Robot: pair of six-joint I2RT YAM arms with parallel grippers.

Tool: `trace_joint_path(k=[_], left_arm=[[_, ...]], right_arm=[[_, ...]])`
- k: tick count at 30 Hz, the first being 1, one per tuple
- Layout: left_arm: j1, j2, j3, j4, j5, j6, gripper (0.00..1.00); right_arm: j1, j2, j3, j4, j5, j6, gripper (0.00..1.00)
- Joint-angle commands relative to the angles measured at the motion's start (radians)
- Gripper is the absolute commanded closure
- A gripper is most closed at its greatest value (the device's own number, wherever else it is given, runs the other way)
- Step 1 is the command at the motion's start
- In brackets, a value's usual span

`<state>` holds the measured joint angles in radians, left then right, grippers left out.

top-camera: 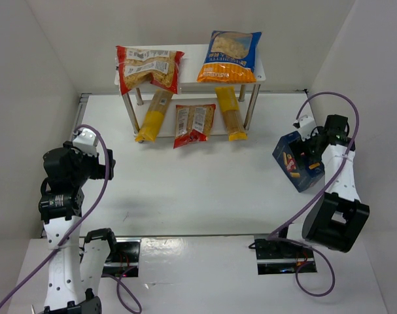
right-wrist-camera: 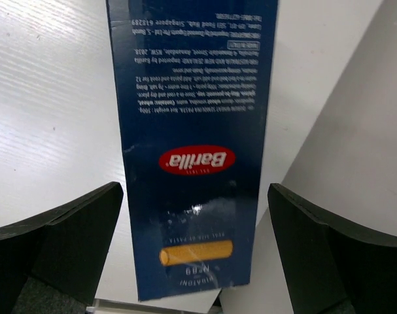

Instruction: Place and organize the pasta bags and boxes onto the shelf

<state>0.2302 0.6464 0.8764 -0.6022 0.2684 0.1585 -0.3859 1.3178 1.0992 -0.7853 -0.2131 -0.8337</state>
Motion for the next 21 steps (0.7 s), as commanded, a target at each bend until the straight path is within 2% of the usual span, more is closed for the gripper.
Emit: trace_joint_path(k=[1,21], left_arm=[[-0.005,-0.001,-0.005,0.015,0.026,0.018,0.0],[-0.005,0.009,-0.005,0.015,0.026,0.018,0.0]], right_arm=[[-0.007,0.031,0.008,0.044,-0.061,-0.047,0.0],[-0.028,0.198,-0.101,0.13,-0.126,-0.065,0.02]])
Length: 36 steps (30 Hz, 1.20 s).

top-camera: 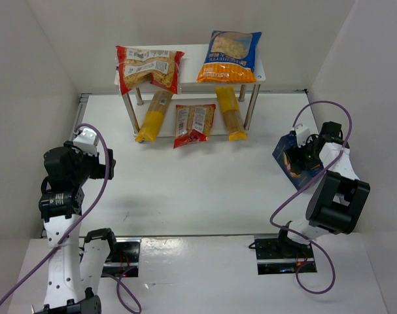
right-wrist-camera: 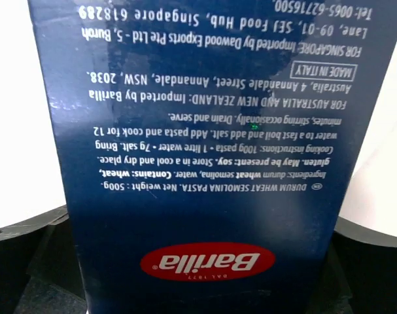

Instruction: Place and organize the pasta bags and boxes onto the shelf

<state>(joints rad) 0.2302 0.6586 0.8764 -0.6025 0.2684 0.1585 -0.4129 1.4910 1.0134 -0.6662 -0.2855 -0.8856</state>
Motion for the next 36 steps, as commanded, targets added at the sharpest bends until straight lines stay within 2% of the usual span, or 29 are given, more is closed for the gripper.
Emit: trace_joint_path(k=[1,2,5,6,12,13,15,16,18,21,25,28,36], left_arm=[[-0.005,-0.004,-0.005,0.015,0.035,0.018,0.0],[-0.005,-0.004,-0.005,0.015,0.035,0.018,0.0],[-0.005,-0.004,-0.005,0.015,0.035,0.018,0.0],[-0.005,-0.004,-0.005,0.015,0.035,0.018,0.0],[-0.005,-0.004,-0.005,0.015,0.035,0.018,0.0],[-0.005,-0.004,-0.005,0.015,0.035,0.018,0.0],[-0.005,-0.004,-0.005,0.015,0.035,0.018,0.0],[-0.005,-0.013,-0.005,0.015,0.035,0.018,0.0],[-0.005,-0.013,-0.005,0.015,0.035,0.018,0.0],[-0.005,-0.013,-0.005,0.015,0.035,0.018,0.0],[-0.005,-0.022,-0.005,0.015,0.035,0.018,0.0],[-0.005,-0.022,-0.005,0.015,0.035,0.018,0.0],[-0.014,-0.022,-0.005,0.015,0.035,0.018,0.0]], right_arm=[[-0.001,0.038,-0.015,-0.002,-0.066,-0.013,0.04],[-0.001,0.049,-0.015,-0.012,-0.079,-0.013,0.07],[-0.001,0.049,-0.006,-0.053,-0.09,-0.023,0.32],[-0.001,0.049,0.004,-0.064,-0.09,-0.023,0.45],[-0.001,-0.03,0.004,-0.121,-0.119,-0.023,0.71],[-0.001,-0.047,0.004,-0.147,-0.119,-0.023,0.81],[0.009,-0.103,0.004,-0.18,-0.159,-0.023,0.92],[0.023,-0.122,0.004,-0.206,-0.168,-0.023,0.95],[0.067,-0.188,0.013,-0.217,-0.179,-0.01,1.0],[0.138,-0.276,0.013,-0.23,-0.17,0.049,1.0],[0.31,-0.348,0.013,-0.23,-0.112,0.163,1.0],[0.429,-0.367,0.033,-0.21,-0.08,0.221,1.0],[0.617,-0.316,0.086,-0.191,-0.07,0.326,1.0]])
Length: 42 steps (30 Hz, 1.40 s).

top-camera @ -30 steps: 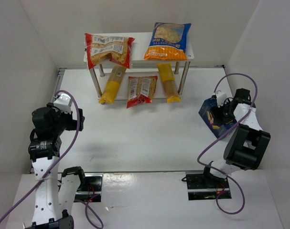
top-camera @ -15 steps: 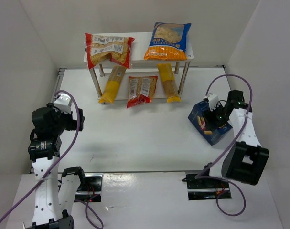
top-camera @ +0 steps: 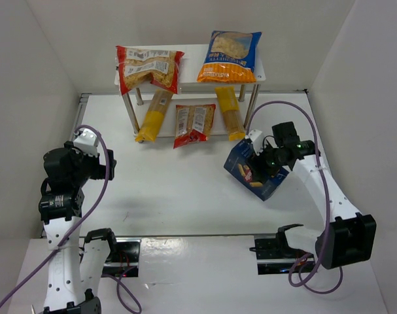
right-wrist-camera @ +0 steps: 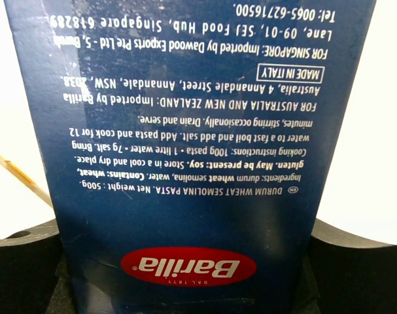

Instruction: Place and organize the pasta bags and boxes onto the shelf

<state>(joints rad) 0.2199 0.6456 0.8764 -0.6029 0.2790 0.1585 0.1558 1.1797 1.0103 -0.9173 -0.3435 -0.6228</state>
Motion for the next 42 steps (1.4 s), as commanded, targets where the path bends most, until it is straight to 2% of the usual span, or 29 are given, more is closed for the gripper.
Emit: trace_joint_path(k=[1,7,14,18,25,32,42], left_arm=[[-0.004,-0.009,-0.005,0.015,0.025,0.018,0.0],[-0.004,-0.009,-0.005,0.015,0.025,0.018,0.0],[-0.004,-0.009,-0.005,0.015,0.025,0.018,0.0],[0.007,-0.009,-0.005,0.015,0.025,0.018,0.0],[0.026,-0.009,-0.005,0.015,0.015,0.018,0.0],[0.044,-0.009,-0.005,0.015,0.015,0.018,0.0],[0.053,-0.018,-0.005,0.015,0.015,0.018,0.0]], right_arm=[[0.065,0.009,0.099,0.06,-0.003,0.077,1.0],[0.183,0.075,0.154,0.089,0.008,0.136,1.0],[0.269,0.178,0.263,0.133,0.129,0.264,1.0],[0.321,0.198,0.306,0.184,0.271,0.325,1.0],[0.333,0.235,0.346,0.274,0.382,0.403,1.0],[0.439,0.27,0.335,0.348,0.587,0.414,1.0],[0.502,0.32,0.347,0.411,0.862,0.434,1.0]])
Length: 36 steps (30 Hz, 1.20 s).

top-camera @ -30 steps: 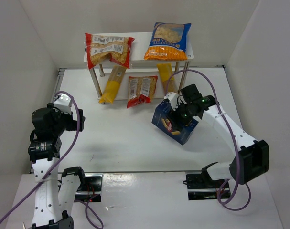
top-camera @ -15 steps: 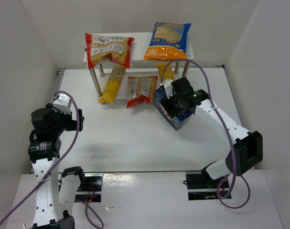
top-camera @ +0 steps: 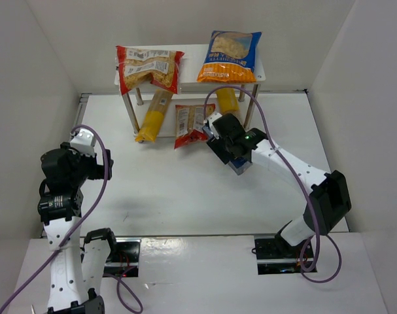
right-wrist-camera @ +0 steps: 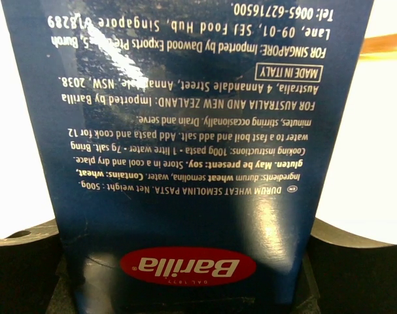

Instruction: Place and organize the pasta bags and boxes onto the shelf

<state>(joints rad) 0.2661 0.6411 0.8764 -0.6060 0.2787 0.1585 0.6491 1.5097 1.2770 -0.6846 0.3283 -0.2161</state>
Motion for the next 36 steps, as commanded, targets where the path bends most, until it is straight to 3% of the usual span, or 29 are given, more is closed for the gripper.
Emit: trace_joint_path(k=[1,5,20,36], left_arm=[[0.007,-0.014,-0.005,0.018,0.016,0.018,0.0],[0.007,-0.014,-0.005,0.018,0.016,0.018,0.0],[0.007,-0.014,-0.005,0.018,0.016,0.018,0.0],[0.007,-0.014,-0.005,0.018,0.025,0.018,0.0]], right_arm=[[0.018,-0.009,0.081,0.178,0.213,0.027,1.0],[0.027,0.001,0.081,0.189,0.317,0.037,1.0],[0.055,0.082,0.153,0.226,0.422,0.015,1.0],[0.064,0.205,0.263,0.217,0.35,0.015,1.0]])
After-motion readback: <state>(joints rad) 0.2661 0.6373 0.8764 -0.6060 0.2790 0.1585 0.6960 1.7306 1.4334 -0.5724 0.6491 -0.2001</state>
